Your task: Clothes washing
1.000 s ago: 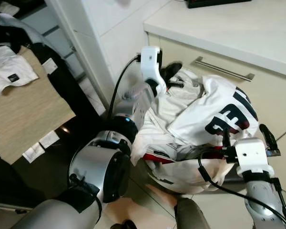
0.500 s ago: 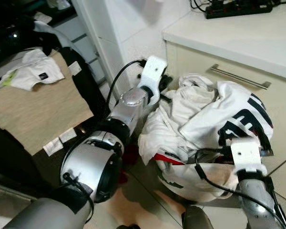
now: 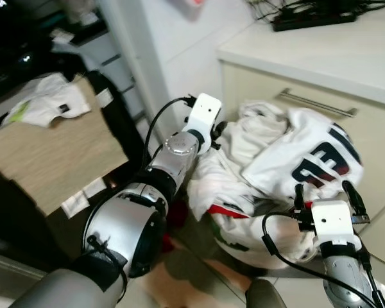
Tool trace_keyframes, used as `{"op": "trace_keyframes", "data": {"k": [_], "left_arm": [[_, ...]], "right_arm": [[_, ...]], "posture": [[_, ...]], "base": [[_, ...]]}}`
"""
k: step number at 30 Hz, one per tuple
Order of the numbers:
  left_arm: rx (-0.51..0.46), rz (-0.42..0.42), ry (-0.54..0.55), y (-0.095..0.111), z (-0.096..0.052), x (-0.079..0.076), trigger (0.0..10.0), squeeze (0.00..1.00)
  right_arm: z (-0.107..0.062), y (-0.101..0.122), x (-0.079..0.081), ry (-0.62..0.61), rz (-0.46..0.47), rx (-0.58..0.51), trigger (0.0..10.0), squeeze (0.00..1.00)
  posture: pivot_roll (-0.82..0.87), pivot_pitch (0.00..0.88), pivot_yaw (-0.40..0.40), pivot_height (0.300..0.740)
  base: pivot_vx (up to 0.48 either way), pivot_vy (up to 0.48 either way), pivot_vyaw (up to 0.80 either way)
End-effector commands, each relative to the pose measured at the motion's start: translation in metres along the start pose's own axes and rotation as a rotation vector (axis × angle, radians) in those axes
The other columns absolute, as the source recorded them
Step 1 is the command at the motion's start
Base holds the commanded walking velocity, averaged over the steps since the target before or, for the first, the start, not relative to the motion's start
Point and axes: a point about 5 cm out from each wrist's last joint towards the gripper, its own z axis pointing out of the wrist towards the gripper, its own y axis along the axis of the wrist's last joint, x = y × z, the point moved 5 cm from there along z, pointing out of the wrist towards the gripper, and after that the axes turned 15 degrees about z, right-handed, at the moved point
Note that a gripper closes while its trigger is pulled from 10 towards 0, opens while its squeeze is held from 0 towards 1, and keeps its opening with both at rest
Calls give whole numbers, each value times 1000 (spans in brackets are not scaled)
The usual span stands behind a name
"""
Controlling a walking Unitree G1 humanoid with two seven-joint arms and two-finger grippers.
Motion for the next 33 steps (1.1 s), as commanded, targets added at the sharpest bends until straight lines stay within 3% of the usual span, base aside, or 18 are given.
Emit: {"op": "trace_keyframes", "data": {"k": [1, 10, 17, 25, 28, 33], "left_arm": [[28, -28, 10, -9, -1, 0, 10000, 1000], [37, -58, -5, -13, 0, -15, 10000, 1000], [85, -24, 22, -26, -3, -13, 10000, 1000], [201, -185, -1, -58, -10, -26, 10000, 1000], [215, -207, 30, -61, -11, -23, 10000, 1000], [205, -226, 93, -56, -11, -9, 10000, 1000]], "right_arm": [[-2, 6, 4, 12, 16, -15, 10000, 1000], [-5, 10, -4, -41, 4, -37, 10000, 1000], [-12, 16, -4, -47, 1, -42, 10000, 1000], [-26, 24, 2, 7, 53, -26, 10000, 1000], [-31, 30, 10, 85, 111, -25, 10000, 1000], [-53, 22, 4, 147, 92, 39, 10000, 1000]], "posture": [[-398, 15, 223, 740], [-441, 27, 259, 740], [-465, 69, 265, 740], [-471, 121, 232, 740], [-479, 130, 222, 740], [-501, 166, 195, 740]], "base": [[0, 0, 0], [0, 0, 0], [0, 0, 0], [0, 0, 0], [0, 0, 0], [0, 0, 0]]}}
